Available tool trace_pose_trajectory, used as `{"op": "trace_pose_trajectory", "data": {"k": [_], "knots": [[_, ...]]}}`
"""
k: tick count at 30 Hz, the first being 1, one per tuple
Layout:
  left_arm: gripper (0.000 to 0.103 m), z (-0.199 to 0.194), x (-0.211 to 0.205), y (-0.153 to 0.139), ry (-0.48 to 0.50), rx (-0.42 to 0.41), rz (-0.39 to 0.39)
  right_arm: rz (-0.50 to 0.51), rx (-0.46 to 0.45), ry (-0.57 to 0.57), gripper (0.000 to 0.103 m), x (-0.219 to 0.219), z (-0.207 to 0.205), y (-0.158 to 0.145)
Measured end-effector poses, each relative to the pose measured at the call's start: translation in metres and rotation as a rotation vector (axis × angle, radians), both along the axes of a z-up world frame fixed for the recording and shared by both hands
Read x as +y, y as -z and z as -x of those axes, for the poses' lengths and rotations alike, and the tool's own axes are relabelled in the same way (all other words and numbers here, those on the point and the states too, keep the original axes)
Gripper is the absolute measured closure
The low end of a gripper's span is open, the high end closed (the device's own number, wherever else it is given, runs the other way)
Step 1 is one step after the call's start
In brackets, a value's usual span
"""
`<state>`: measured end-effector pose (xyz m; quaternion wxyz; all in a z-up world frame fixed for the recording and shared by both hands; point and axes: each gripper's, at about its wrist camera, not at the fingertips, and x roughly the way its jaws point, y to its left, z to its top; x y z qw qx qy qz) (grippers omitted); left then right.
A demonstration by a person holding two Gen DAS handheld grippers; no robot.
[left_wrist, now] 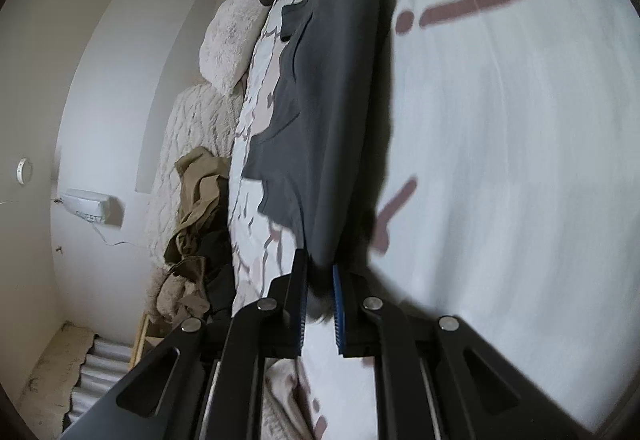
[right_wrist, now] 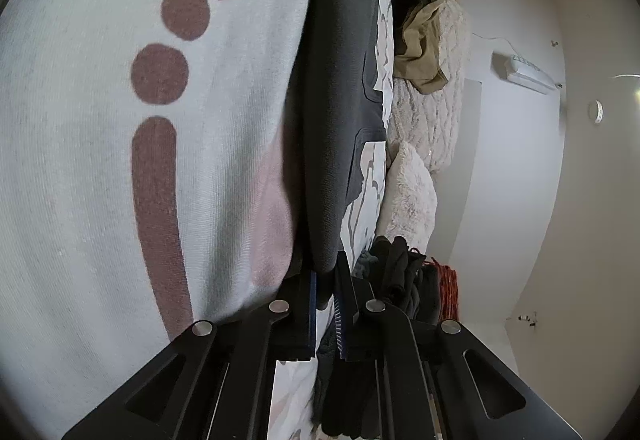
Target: Fold clothes
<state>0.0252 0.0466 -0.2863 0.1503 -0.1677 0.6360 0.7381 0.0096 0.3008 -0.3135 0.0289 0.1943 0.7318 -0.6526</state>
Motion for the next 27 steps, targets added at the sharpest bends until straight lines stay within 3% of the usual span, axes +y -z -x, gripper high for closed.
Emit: {"op": "trace_pose_trajectory", "data": {"k": [4,11,14,16,17,20,22,27], "knots": [[0.092,-0.001,-0.014,-0.001,-0.014,0.001,-0.007,0.004,0.001,0.0,0.093,-0.001,-0.001,0.001],[0.089,-0.016,0.001,-0.001,0.075,-0.003,0.007,0.016,0.0,-0.008,0.093,-0.001,-0.003,0.001],[0.073,-0.018,0.009,-0.008,0.099,-0.008,-0.019,0.033,0.01,-0.018,0.093,0.0,-0.004,-0.003],[0.055,-0.016,0.013,-0.014,0.101,0.004,-0.043,0.064,-0.006,-0.02,0.092,0.002,-0.007,-0.008],[0.053,-0.014,0.014,-0.016,0.095,0.004,-0.05,0.083,-0.019,-0.02,0.092,0.003,-0.008,-0.012],[0.052,-0.008,0.018,-0.016,0.08,-0.025,-0.048,0.123,-0.021,-0.039,0.075,0.005,-0.015,-0.021],[0.052,-0.008,0.02,-0.014,0.078,-0.023,-0.037,0.131,0.014,-0.059,0.054,0.003,-0.02,-0.027],[0.054,-0.006,0.029,-0.009,0.057,0.02,-0.008,0.078,0.009,-0.124,0.051,-0.007,-0.03,-0.025]]}}
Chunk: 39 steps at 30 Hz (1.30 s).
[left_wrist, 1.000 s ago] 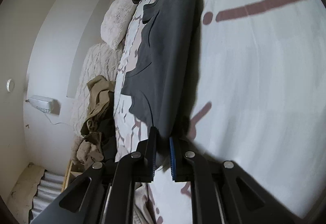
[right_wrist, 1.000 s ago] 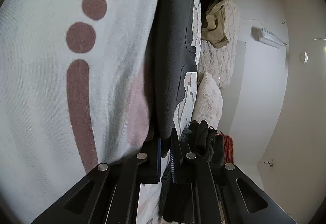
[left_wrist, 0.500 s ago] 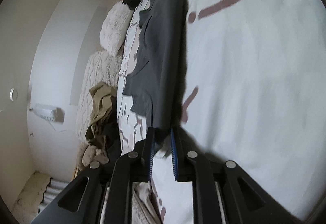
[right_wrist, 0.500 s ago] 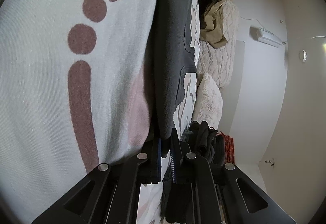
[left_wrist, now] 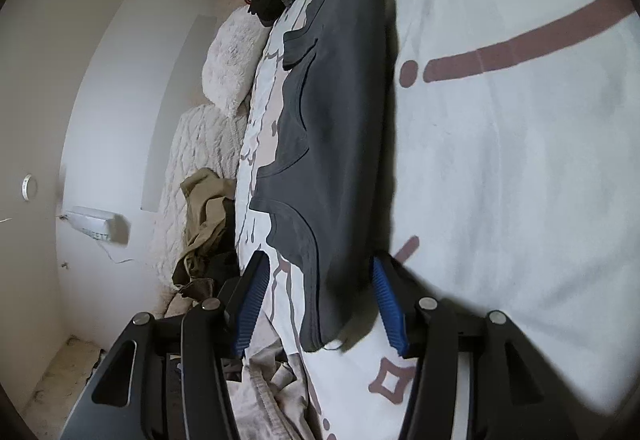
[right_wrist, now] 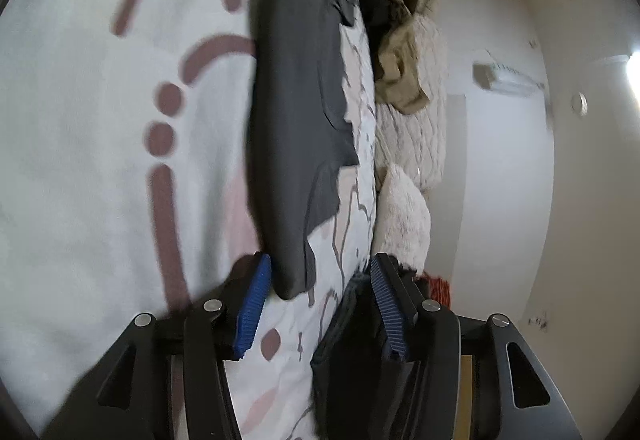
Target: Fold clothes
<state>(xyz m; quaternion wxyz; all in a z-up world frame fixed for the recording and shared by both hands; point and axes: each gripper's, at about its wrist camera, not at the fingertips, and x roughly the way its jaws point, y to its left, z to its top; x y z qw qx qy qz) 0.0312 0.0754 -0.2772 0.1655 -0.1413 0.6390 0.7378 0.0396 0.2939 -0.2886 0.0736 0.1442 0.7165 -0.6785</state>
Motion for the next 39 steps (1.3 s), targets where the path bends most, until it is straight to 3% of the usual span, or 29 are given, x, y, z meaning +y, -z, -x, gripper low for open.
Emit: {"op": "trace_pose_trajectory", "data": {"k": [3,5,7,8,10,13,22,27,29,31,32,33,34,37,39], "knots": [[0.062,0.005,0.003,0.002,-0.022,-0.007,0.001,-0.113,0.029,-0.08,0.053,-0.007,-0.005,0.019],[0.075,0.007,0.005,0.007,-0.027,-0.024,0.015,-0.153,0.035,-0.088,0.059,-0.012,0.001,0.025],[0.097,0.006,0.007,0.012,-0.018,-0.048,0.036,-0.161,0.026,-0.066,0.068,-0.016,0.012,0.027],[0.099,0.005,0.008,0.014,-0.013,-0.062,0.042,-0.162,0.016,-0.058,0.072,-0.017,0.016,0.028],[0.099,0.005,0.006,0.011,-0.015,-0.075,0.029,-0.162,-0.011,-0.047,0.088,-0.017,0.019,0.03],[0.099,0.006,0.002,0.003,-0.028,-0.106,0.003,-0.143,-0.021,-0.041,0.095,-0.014,0.018,0.028],[0.099,-0.018,-0.016,-0.026,-0.033,-0.131,-0.054,-0.116,-0.03,-0.009,0.098,0.01,-0.005,0.005],[0.099,-0.016,-0.021,-0.025,-0.044,-0.133,-0.031,-0.106,-0.058,0.027,0.099,0.011,-0.011,0.002],[0.095,-0.021,-0.02,-0.022,-0.02,-0.132,-0.018,-0.09,-0.066,0.025,0.088,0.009,-0.015,0.0],[0.09,-0.029,-0.018,-0.021,0.01,-0.154,-0.015,-0.045,-0.052,0.014,0.025,0.007,-0.021,-0.006],[0.082,-0.034,-0.017,-0.023,0.026,-0.171,-0.027,-0.011,-0.053,0.018,0.024,0.007,-0.023,-0.011],[0.063,-0.039,-0.015,-0.026,0.041,-0.185,-0.046,0.032,-0.069,0.034,0.024,0.008,-0.022,-0.018],[0.055,-0.043,-0.012,-0.031,0.06,-0.208,-0.074,0.096,-0.099,0.068,0.024,0.009,-0.018,-0.027],[0.054,-0.053,0.005,-0.049,0.102,-0.268,-0.171,0.434,-0.281,0.268,0.024,0.024,0.007,-0.061],[0.054,-0.055,0.023,-0.062,0.125,-0.302,-0.247,0.763,-0.465,0.434,0.024,0.048,0.03,-0.084]]}}
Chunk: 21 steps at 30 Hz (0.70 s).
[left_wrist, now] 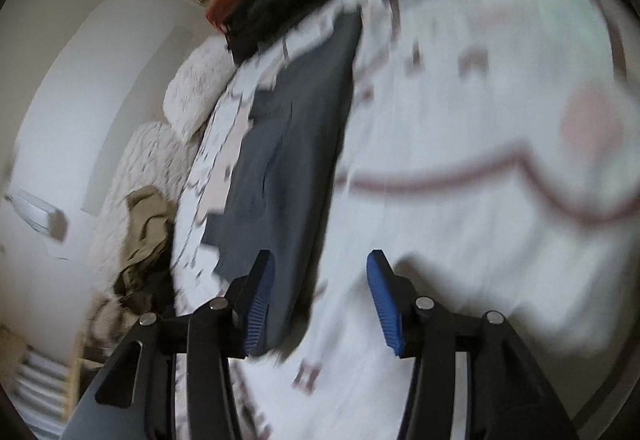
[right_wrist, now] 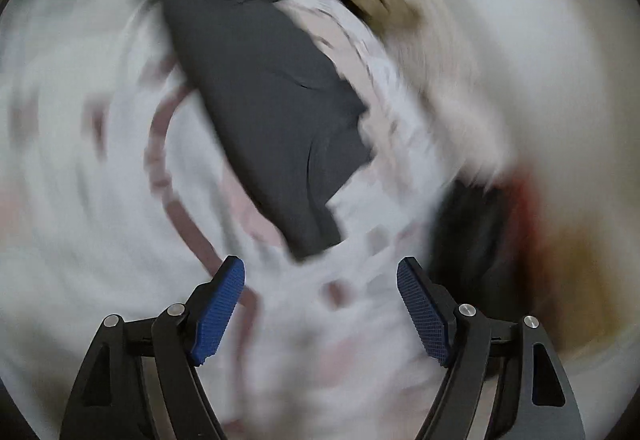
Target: Fold clothes
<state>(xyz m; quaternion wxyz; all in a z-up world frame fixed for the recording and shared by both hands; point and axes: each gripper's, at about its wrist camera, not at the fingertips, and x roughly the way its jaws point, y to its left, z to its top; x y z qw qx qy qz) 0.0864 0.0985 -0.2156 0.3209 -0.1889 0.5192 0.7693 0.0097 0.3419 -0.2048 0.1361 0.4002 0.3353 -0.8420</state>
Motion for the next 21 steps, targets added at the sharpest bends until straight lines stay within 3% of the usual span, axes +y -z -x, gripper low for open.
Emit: {"op": "trace_pose_trajectory", "data": {"k": [2,3,5,8,12,14,15,17,18,21], "knots": [[0.054,-0.002,0.02,-0.01,0.027,-0.016,-0.055,0.282,-0.142,0.149,0.034,0.027,0.019,-0.008],[0.054,-0.003,0.029,-0.013,0.04,-0.014,-0.075,0.424,-0.208,0.226,0.045,0.042,0.027,-0.006],[0.052,-0.001,0.051,-0.016,0.061,-0.006,-0.099,0.692,-0.334,0.372,0.047,0.07,0.041,0.001],[0.052,0.003,0.083,-0.014,0.085,0.036,-0.103,1.007,-0.482,0.527,0.056,0.097,0.052,0.021],[0.052,0.009,0.115,-0.007,0.111,0.104,-0.102,1.366,-0.627,0.7,0.057,0.115,0.061,0.052],[0.052,0.012,0.128,-0.003,0.125,0.121,-0.104,1.437,-0.651,0.76,0.059,0.119,0.068,0.062],[0.052,0.014,0.134,-0.002,0.131,0.126,-0.104,1.453,-0.654,0.778,0.065,0.12,0.071,0.064],[0.052,0.019,0.145,0.001,0.142,0.13,-0.105,1.442,-0.64,0.782,0.075,0.118,0.074,0.063],[0.052,0.022,0.149,0.002,0.145,0.131,-0.106,1.427,-0.628,0.776,0.086,0.116,0.076,0.06],[0.052,0.029,0.164,0.004,0.143,0.123,-0.117,1.407,-0.601,0.729,0.091,0.115,0.08,0.044]]}}
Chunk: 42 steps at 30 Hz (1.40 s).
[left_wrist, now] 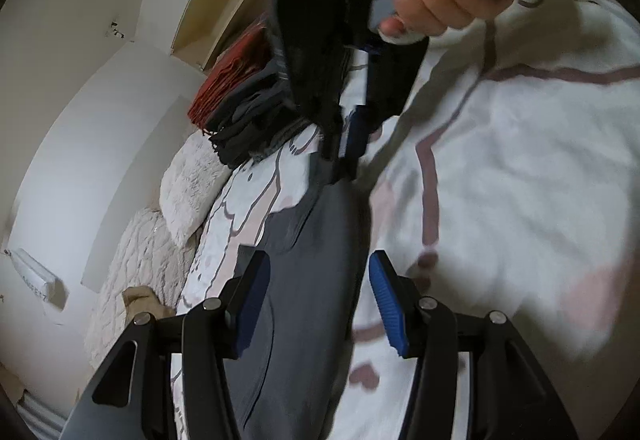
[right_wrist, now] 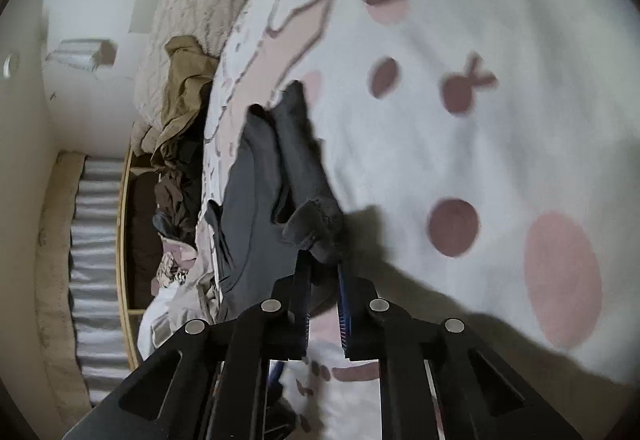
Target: Fold clothes
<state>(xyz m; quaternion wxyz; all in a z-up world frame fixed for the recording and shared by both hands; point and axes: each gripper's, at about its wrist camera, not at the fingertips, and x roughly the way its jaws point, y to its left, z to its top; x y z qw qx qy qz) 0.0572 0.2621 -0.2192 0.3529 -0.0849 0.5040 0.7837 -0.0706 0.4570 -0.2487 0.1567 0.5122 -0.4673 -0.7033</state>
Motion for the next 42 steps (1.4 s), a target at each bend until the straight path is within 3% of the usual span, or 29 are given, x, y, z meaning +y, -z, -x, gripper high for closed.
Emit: {"op": "trace_pose_trajectory", "data": {"k": [5,15,17,19,23,24,25,27,34,42], "knots": [[0.052,0.014,0.026,0.003,-0.02,-0.006,-0.021,-0.009,0.08,-0.062,0.091,-0.003,0.003,-0.027],[0.052,0.044,0.063,0.014,-0.115,-0.078,-0.021,0.041,0.046,-0.127,0.092,-0.006,0.0,-0.02],[0.065,0.049,0.065,0.016,-0.121,-0.11,-0.025,0.044,0.053,-0.133,0.092,-0.004,0.001,-0.022],[0.088,0.054,0.066,0.016,-0.13,-0.142,-0.027,0.04,0.065,-0.137,0.092,-0.001,0.003,-0.025],[0.094,0.065,0.061,0.014,-0.143,-0.205,-0.058,-0.038,0.102,-0.116,0.091,0.01,0.01,-0.038],[0.094,0.067,0.059,0.012,-0.146,-0.218,-0.071,-0.04,0.101,-0.097,0.084,0.015,0.013,-0.039],[0.094,0.069,0.057,0.009,-0.15,-0.238,-0.088,-0.038,0.092,-0.079,0.058,0.019,0.017,-0.038],[0.094,0.075,0.052,0.003,-0.164,-0.295,-0.128,-0.048,0.077,-0.05,0.015,0.025,0.025,-0.036],[0.094,0.078,0.027,-0.021,-0.169,-0.481,-0.292,-0.046,0.041,-0.094,0.015,0.015,0.07,-0.016],[0.094,0.08,0.0,-0.042,-0.139,-0.533,-0.384,-0.029,0.017,-0.214,0.016,-0.016,0.11,0.003]]}}
